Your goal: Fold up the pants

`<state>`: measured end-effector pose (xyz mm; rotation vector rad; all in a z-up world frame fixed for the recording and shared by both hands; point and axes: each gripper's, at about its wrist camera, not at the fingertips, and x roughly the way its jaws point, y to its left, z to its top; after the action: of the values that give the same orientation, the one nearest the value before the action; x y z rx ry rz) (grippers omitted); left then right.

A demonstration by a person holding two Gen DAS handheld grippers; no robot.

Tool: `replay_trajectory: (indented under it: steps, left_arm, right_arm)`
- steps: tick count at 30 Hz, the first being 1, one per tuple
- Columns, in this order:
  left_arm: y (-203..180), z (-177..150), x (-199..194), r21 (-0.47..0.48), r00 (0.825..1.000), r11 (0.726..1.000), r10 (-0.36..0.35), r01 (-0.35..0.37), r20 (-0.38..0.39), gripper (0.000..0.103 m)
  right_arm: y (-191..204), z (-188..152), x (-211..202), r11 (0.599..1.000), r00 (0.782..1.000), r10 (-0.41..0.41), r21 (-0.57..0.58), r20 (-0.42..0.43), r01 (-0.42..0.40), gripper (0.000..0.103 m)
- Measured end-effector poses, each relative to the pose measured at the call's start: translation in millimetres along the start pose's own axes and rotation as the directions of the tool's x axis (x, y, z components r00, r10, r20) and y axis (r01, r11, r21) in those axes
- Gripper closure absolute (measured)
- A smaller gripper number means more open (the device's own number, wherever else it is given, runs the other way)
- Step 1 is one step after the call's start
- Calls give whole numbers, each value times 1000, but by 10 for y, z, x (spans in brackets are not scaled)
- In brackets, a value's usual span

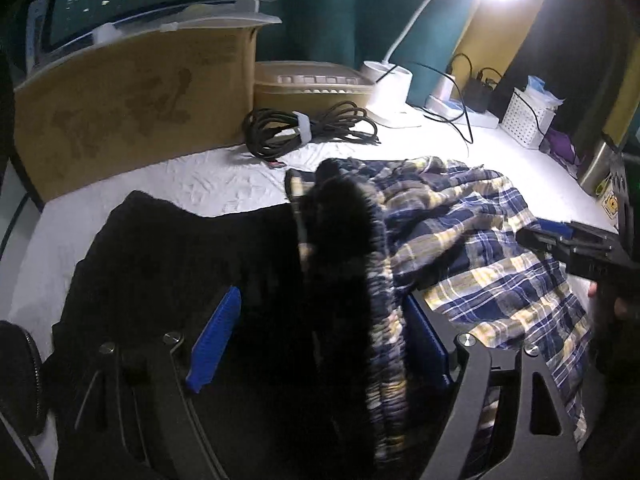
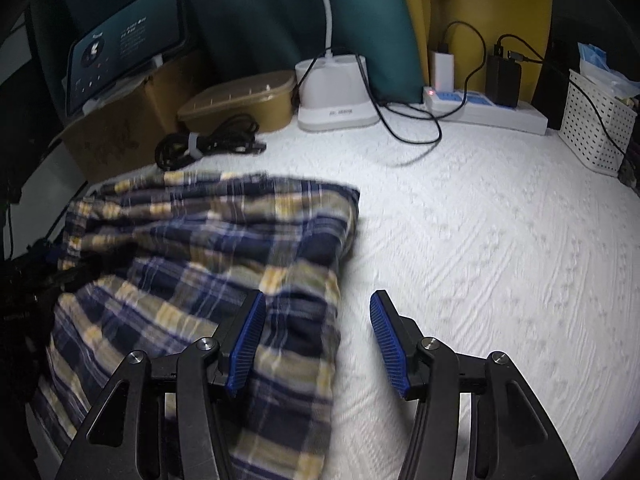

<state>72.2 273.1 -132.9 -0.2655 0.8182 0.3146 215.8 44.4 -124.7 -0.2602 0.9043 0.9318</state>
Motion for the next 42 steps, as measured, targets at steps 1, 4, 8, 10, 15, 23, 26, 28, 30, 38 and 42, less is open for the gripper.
replay_trajectory:
  steps: [1, 4, 8, 10, 15, 23, 26, 28, 30, 38, 42]
  left_arm:
    - [-8, -16, -12, 8, 1000, 1000, 7, -7, 4, 21]
    - [-45, -37, -26, 27, 999, 999, 30, -31, 13, 21]
    - [-149, -49, -39, 87, 993, 990, 109, -112, 36, 19]
    - [-268, -52, -43, 136, 984, 975, 168, -175, 56, 19]
    - [-195, -4, -117, 60, 987, 986, 154, -156, 38, 19]
    - [-402, -69, -462, 59, 996, 997, 45, -50, 77, 19]
    - [-536, -142, -468, 81, 997, 996, 30, -36, 67, 19]
    - [-577, -211, -455, 81, 998, 996, 24, -28, 55, 19]
    - [-580, -270, -453, 73, 999, 997, 30, -33, 41, 19]
    - [-492, -468, -399, 29, 999, 998, 47, -47, 4, 19]
    - [-471, -524, -341, 53, 998, 996, 68, -68, -1, 19]
  right_arm:
    - [6, -23, -7, 1000, 1000, -4, -4, -2, 4, 47]
    - [10, -80, -48, 1000, 1000, -19, -16, -2, 19, 47]
    - [-42, -158, -107, 999, 999, -32, -14, -9, 32, 47]
    - [-66, -191, -130, 999, 999, -40, -13, -13, 40, 46]
    - [-129, -277, -219, 998, 998, -59, -5, -18, 59, 46]
    - [-79, -414, -431, 998, 998, -56, 0, -1, 56, 46]
    - [-19, -478, -497, 999, 999, -47, -6, 1, 47, 46]
    - [27, -534, -545, 999, 999, -41, -13, 2, 41, 46]
    - [63, -584, -578, 999, 999, -35, -18, 0, 35, 46]
    - [227, -826, -608, 996, 998, -55, -74, -19, 54, 46]
    - [205, -891, -603, 996, 998, -62, -72, -17, 60, 45]
